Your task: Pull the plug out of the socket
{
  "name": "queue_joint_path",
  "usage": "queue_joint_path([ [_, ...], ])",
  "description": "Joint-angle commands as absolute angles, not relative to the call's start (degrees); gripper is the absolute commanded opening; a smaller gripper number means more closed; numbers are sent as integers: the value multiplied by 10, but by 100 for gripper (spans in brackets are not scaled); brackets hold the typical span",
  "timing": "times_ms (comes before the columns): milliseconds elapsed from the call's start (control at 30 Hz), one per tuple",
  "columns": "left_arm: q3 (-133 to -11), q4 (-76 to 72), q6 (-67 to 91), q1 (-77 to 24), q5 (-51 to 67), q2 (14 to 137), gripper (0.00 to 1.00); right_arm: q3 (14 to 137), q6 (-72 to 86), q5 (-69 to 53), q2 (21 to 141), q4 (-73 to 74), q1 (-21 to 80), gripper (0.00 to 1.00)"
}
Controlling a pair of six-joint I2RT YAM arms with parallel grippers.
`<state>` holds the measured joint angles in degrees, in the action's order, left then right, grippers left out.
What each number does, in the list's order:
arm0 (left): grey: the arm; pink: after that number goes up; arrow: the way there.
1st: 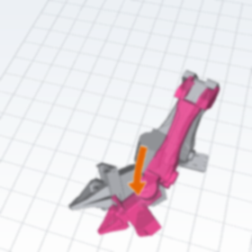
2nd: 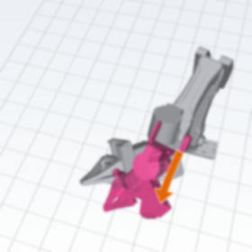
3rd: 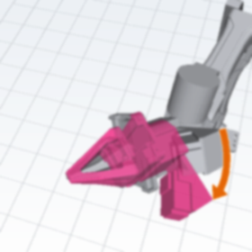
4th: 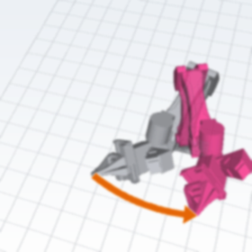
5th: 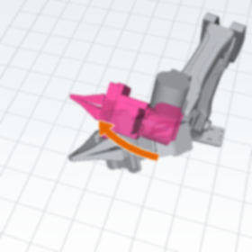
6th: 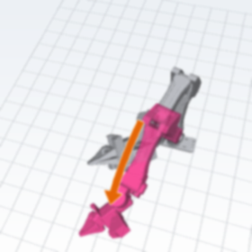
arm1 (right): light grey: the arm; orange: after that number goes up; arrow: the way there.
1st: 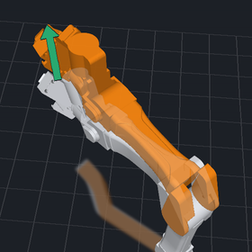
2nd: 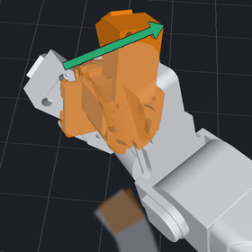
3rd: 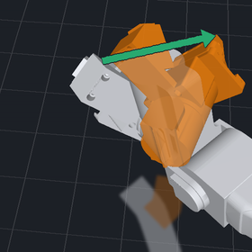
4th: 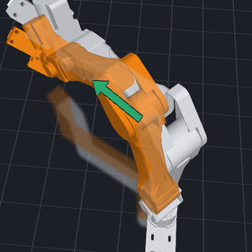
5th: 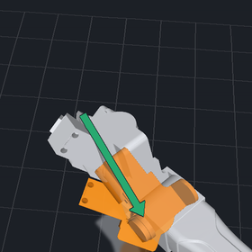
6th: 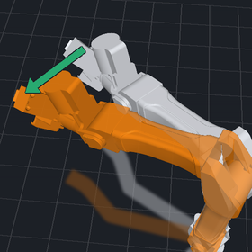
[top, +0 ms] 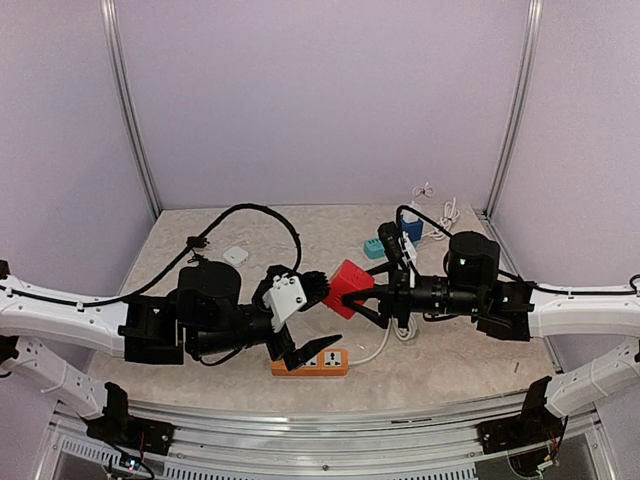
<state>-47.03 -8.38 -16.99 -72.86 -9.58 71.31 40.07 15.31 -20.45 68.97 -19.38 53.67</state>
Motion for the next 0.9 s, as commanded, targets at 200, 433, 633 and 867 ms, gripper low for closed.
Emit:
queue_joint_path([
  [200, -536, -154, -207, -751, -274, 807, 99, 367, 254, -104, 672, -268, 538, 35],
  [433, -559, -159, -199, -751, -268, 845, 99, 353, 274, -89, 674, -293, 542, 35],
  [633, -580, -159, -191, -747, -280, 873, 92, 352, 285, -77, 676, -304, 547, 35],
  [867, -600, -161, -193, -745, -301, 897, 80, 357, 298, -54, 677, -294, 550, 35],
])
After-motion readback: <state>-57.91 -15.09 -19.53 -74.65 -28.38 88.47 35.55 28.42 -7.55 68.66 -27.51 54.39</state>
